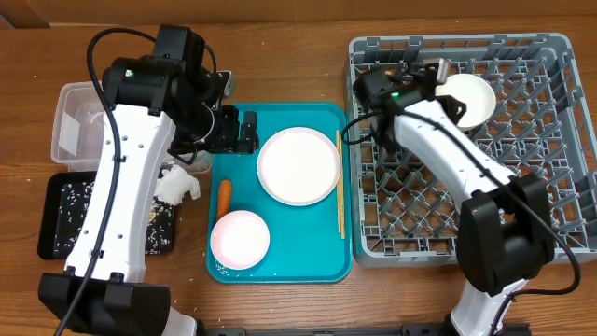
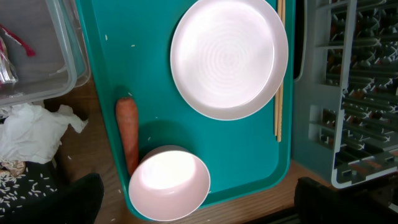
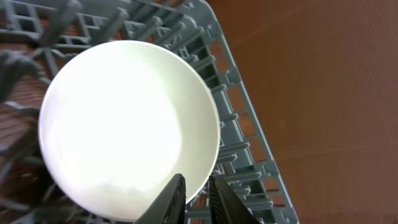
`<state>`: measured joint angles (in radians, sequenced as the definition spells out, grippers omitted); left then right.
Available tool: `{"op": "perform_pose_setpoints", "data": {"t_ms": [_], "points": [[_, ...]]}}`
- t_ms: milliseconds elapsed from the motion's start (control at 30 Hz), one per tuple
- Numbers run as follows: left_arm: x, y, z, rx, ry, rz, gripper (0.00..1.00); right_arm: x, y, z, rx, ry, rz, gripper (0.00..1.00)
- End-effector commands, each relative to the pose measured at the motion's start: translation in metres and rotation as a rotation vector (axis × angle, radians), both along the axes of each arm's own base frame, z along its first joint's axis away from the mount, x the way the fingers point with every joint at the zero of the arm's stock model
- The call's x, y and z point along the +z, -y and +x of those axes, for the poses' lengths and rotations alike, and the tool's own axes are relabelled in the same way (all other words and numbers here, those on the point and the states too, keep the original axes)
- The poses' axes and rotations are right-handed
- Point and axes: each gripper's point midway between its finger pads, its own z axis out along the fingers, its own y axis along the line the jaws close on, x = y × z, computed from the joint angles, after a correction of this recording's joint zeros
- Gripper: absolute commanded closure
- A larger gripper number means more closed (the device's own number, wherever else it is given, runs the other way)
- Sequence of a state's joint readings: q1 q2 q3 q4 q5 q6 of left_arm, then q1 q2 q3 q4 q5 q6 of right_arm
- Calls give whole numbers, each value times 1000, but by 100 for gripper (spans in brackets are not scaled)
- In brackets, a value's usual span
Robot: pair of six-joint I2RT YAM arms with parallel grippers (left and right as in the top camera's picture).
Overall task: Sort waste into correct bins and load items into the dishwasher
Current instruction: 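Lift the bowl with right gripper and carry it over the rack, then lower the bowl on its side into the rack and open right gripper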
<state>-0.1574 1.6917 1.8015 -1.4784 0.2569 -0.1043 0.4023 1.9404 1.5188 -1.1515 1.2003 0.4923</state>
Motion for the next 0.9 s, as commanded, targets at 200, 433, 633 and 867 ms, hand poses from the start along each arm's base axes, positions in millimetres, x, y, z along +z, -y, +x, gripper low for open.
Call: {"op": "perform_pose_setpoints", "data": {"t_ms": [200,433,633,867], "points": [[3,1,1,-12,12,5,0,35,-21,-5,22,158,208,76],[3,1,1,-12,12,5,0,3,-44,25,204,9,660,50],[3,1,1,-12,12,5,0,-25,1,31,86,-16,743,48],[3,1,1,-13,12,5,0,-40,-18,31,221,-129,966,47]]}}
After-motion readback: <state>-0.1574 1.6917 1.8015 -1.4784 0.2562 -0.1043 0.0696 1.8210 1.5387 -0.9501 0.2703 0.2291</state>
